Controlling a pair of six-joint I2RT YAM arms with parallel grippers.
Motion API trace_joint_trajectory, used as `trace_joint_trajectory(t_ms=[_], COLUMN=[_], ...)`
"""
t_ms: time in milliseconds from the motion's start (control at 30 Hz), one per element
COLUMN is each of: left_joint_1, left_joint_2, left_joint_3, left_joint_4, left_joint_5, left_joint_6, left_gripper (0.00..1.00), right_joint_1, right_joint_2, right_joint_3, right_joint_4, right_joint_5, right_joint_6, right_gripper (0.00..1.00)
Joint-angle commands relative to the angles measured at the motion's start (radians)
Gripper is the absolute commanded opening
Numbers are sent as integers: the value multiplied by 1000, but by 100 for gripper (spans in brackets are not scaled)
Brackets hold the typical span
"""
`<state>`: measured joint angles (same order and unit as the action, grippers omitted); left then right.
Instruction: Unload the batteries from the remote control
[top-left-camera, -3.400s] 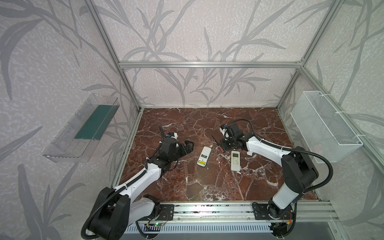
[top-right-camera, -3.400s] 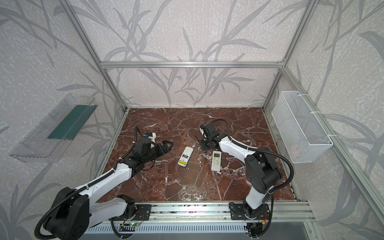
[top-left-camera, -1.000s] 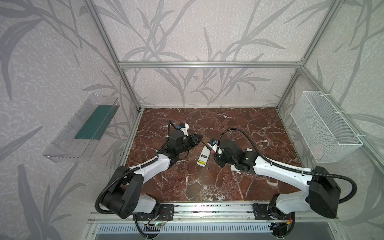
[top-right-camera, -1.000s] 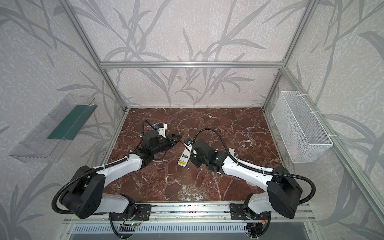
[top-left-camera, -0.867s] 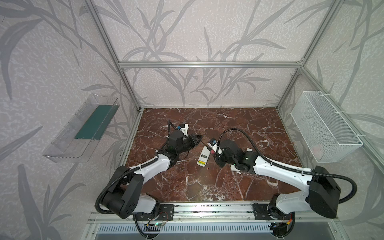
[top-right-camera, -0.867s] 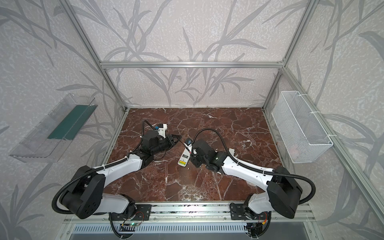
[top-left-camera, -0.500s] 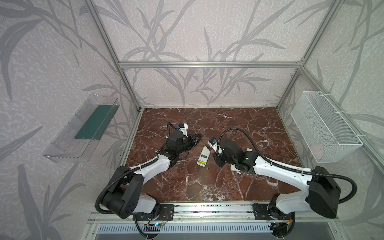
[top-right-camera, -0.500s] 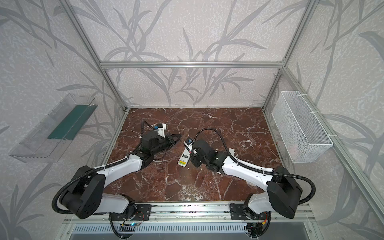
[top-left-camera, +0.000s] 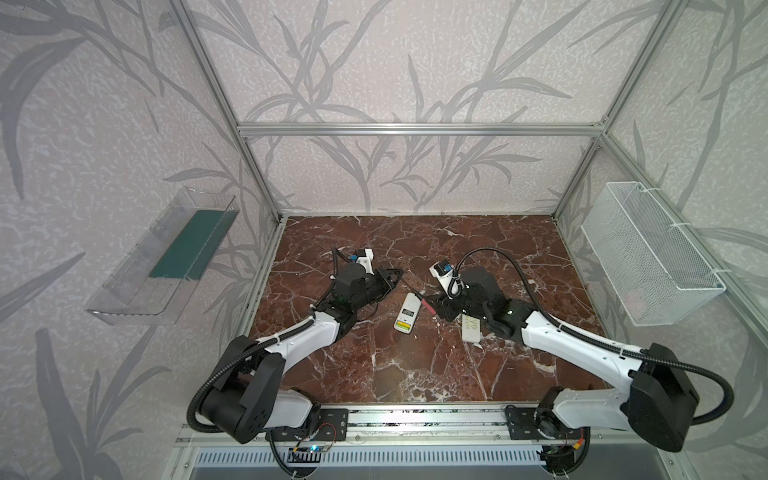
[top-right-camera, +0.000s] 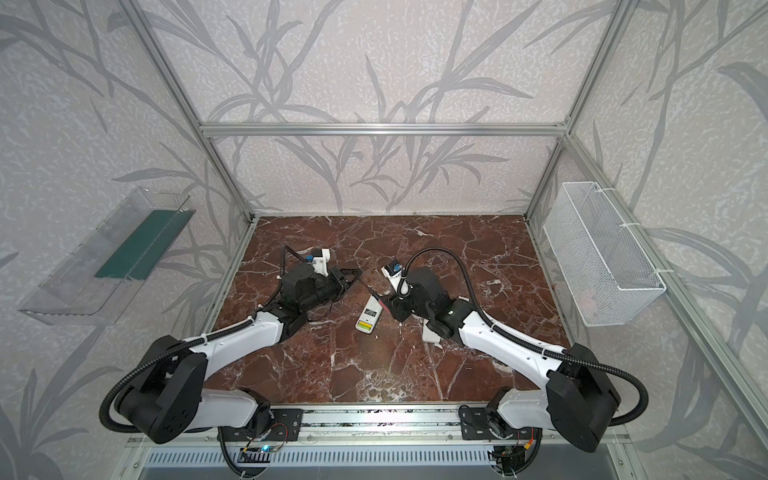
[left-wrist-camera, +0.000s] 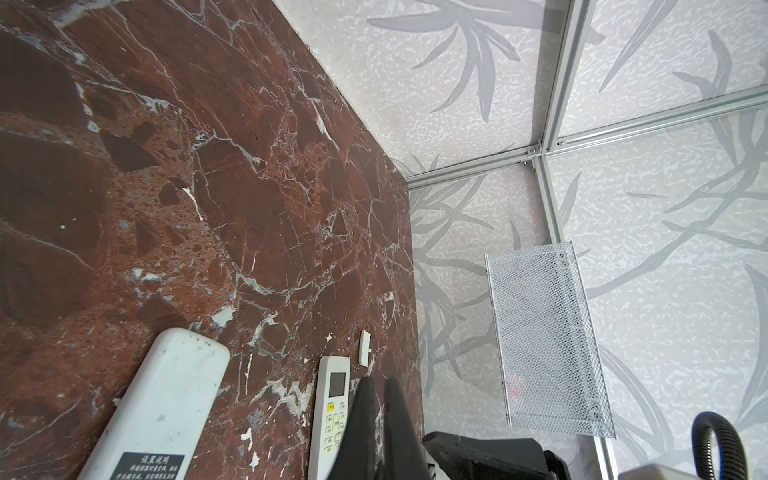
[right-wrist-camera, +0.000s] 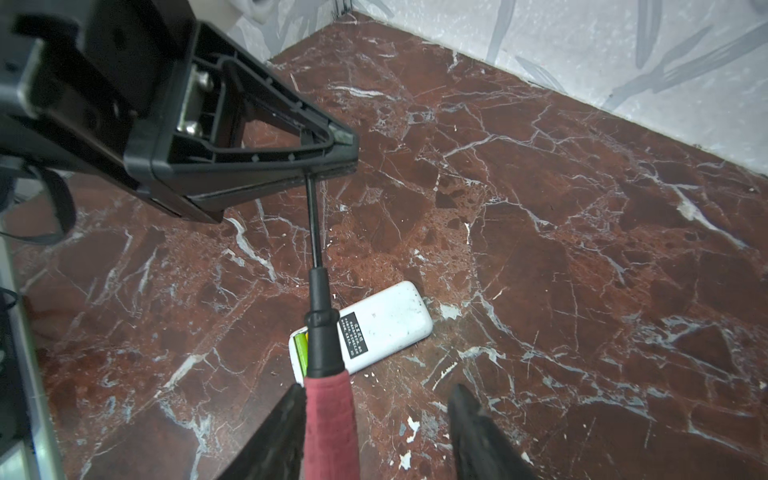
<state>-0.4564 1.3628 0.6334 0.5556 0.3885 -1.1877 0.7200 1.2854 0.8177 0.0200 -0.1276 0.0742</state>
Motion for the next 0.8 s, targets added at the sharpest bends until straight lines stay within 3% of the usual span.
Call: trace_joint_trajectory(t_ms=[0, 267, 767], left_joint_1=[2, 19, 28], left_joint_2=[-29, -49, 9], left_joint_3=[-15, -18, -50], left_joint_4=[58, 65, 286], left_joint_5=[-8, -16, 15], left_joint_6=[-75, -182, -358], left_gripper=[0, 0, 0], right_joint_1=[-52, -90, -93], right_joint_2=[-51, -131, -112], right_joint_3=[-38, -48, -62], right_joint_4=[80, 94, 143], right_joint_5=[-141, -261, -332], right_joint_6=[28, -49, -59], right_gripper=[60, 60, 55])
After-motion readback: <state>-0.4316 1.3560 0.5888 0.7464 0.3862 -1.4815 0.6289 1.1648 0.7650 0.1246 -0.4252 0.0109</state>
